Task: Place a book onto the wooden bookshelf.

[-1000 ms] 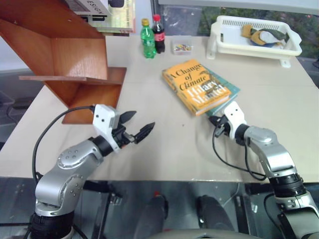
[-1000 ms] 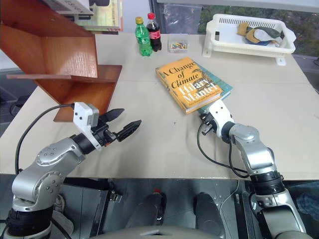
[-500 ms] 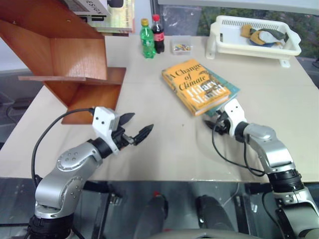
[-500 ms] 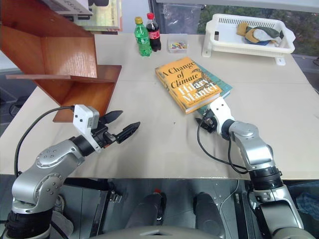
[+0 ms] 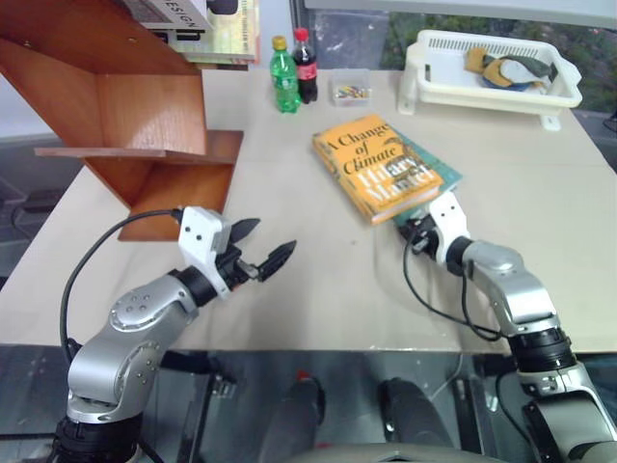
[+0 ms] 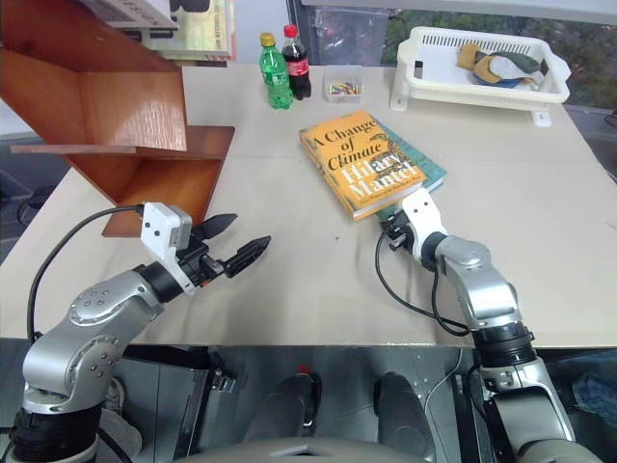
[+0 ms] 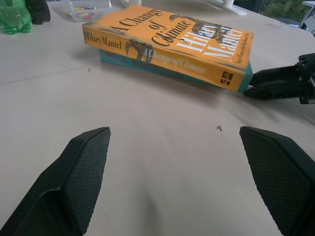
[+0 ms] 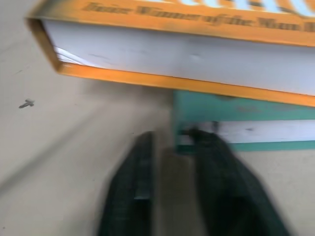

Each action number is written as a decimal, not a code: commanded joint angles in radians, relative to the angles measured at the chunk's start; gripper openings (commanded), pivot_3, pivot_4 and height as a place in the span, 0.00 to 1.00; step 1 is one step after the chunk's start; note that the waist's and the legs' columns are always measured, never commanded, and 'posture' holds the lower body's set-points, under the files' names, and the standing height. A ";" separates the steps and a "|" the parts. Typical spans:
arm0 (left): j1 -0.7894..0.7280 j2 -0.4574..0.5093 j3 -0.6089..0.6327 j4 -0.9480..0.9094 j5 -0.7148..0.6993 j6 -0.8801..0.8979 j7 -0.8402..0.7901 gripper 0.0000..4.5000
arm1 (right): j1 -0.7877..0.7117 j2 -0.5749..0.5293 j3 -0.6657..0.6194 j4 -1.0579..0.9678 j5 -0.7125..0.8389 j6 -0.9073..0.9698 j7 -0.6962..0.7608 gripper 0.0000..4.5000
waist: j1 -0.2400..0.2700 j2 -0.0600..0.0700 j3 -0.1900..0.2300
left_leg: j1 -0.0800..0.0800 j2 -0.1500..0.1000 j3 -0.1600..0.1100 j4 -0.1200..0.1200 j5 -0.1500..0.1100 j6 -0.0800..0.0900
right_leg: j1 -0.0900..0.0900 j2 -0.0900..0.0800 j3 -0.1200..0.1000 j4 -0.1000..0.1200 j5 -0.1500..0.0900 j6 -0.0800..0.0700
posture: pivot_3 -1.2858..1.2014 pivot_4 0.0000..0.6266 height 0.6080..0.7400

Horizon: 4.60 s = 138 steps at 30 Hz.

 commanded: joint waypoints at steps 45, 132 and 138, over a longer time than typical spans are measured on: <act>-0.617 -0.181 0.175 0.835 -0.465 0.463 0.129 1.00 | 0.305 -0.256 -0.250 -0.758 0.376 0.094 0.173 0.99 | 0.008 -0.002 0.000 | 0.000 -0.002 -0.006 0.003 0.000 -0.001 | 0.003 0.001 -0.006 0.002 0.000 0.001 | 0.52 0.24 1.00; -0.360 0.832 0.266 0.747 0.595 -0.951 -0.575 0.08 | -0.076 -0.182 -0.125 -0.445 0.471 -0.091 0.300 1.00 | -0.024 -0.001 0.003 | -0.014 0.000 -0.007 0.003 0.000 -0.002 | -0.010 0.001 -0.008 0.002 0.001 0.001 | 0.52 0.24 1.00; -0.434 0.860 0.143 1.056 0.641 -1.149 -0.540 0.08 | -0.102 -0.176 -0.118 -0.445 0.480 -0.142 0.346 1.00 | -0.023 -0.002 0.003 | -0.014 0.000 -0.007 0.003 0.000 -0.002 | -0.010 0.001 -0.008 0.002 0.001 0.001 | 0.52 0.24 1.00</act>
